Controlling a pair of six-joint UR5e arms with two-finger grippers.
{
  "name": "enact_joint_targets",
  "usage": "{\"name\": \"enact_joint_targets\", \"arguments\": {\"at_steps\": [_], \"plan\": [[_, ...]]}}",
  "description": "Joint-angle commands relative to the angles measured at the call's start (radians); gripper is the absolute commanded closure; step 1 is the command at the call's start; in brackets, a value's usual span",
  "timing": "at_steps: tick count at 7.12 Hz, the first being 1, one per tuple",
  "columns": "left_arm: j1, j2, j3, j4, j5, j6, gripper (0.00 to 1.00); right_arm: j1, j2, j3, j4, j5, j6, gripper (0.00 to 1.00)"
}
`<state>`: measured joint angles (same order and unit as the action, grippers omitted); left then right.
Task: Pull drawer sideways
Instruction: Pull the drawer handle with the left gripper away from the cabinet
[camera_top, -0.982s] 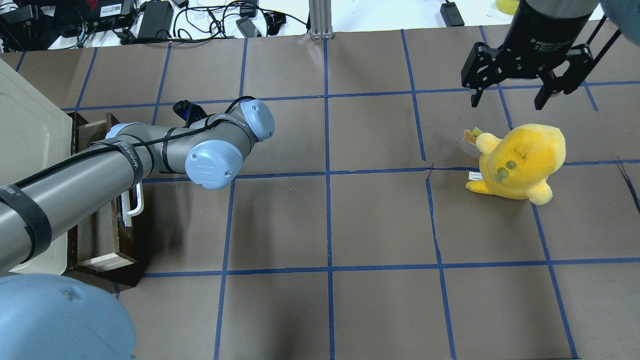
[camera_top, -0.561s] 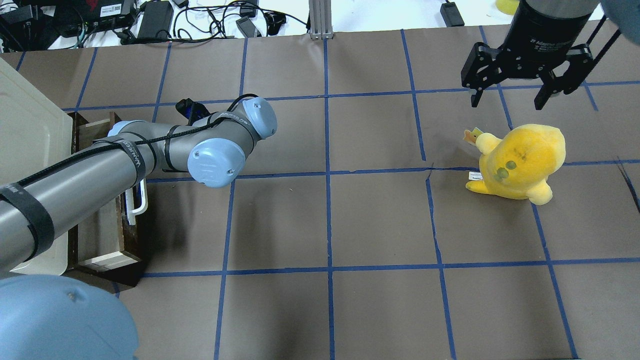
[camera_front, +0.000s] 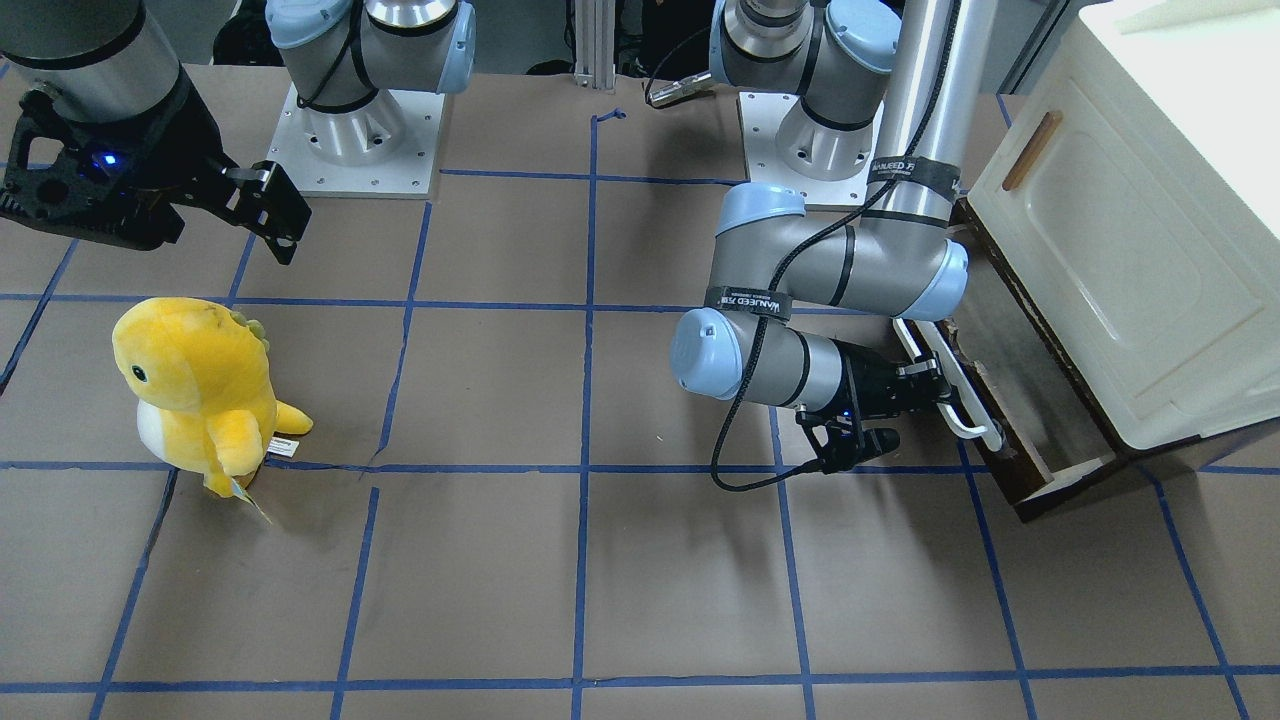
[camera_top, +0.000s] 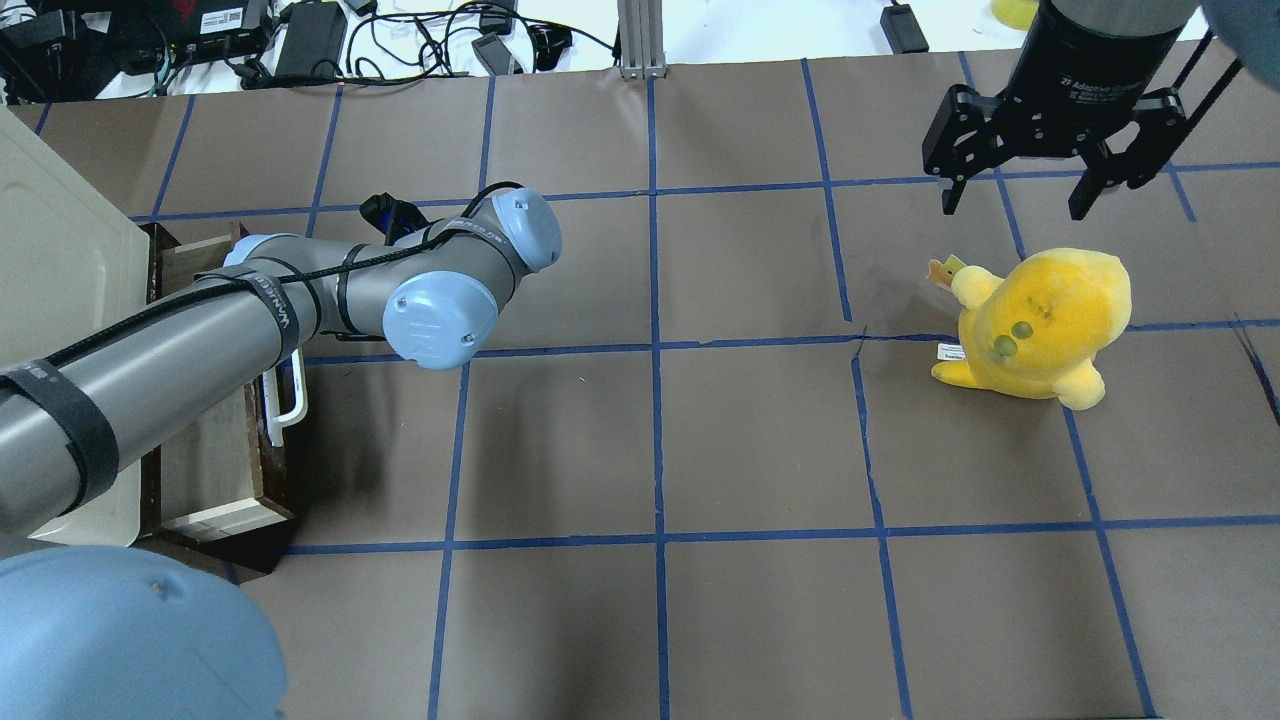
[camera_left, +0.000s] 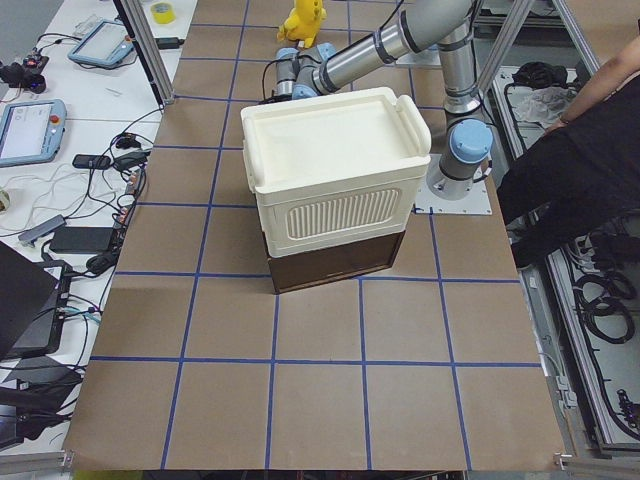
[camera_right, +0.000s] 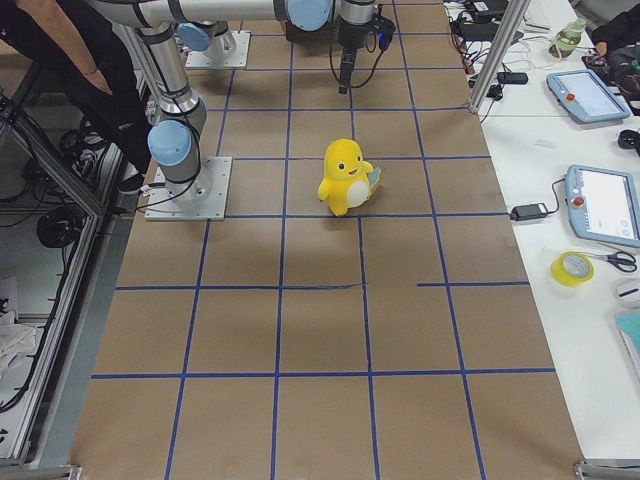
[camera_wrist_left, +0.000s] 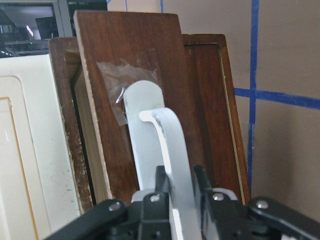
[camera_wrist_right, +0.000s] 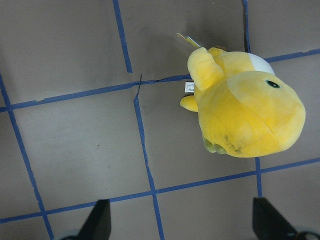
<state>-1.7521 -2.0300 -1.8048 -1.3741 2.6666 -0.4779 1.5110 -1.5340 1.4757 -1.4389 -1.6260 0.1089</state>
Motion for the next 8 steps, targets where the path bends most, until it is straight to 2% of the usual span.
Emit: {"name": "enact_joint_targets", "arguments": {"at_steps": [1,8], "plan": [[-0.004,-0.004,0.007,0.0,0.001,0.007,0.9,0.0,0.0,0.0,0.0,0.0,0.0,0.0],[-0.041,-0.009,0.021,-0.011,-0.002,0.021,0.9,-0.002,0.0,0.0,0.0,0.0,0.0,0.0]]}}
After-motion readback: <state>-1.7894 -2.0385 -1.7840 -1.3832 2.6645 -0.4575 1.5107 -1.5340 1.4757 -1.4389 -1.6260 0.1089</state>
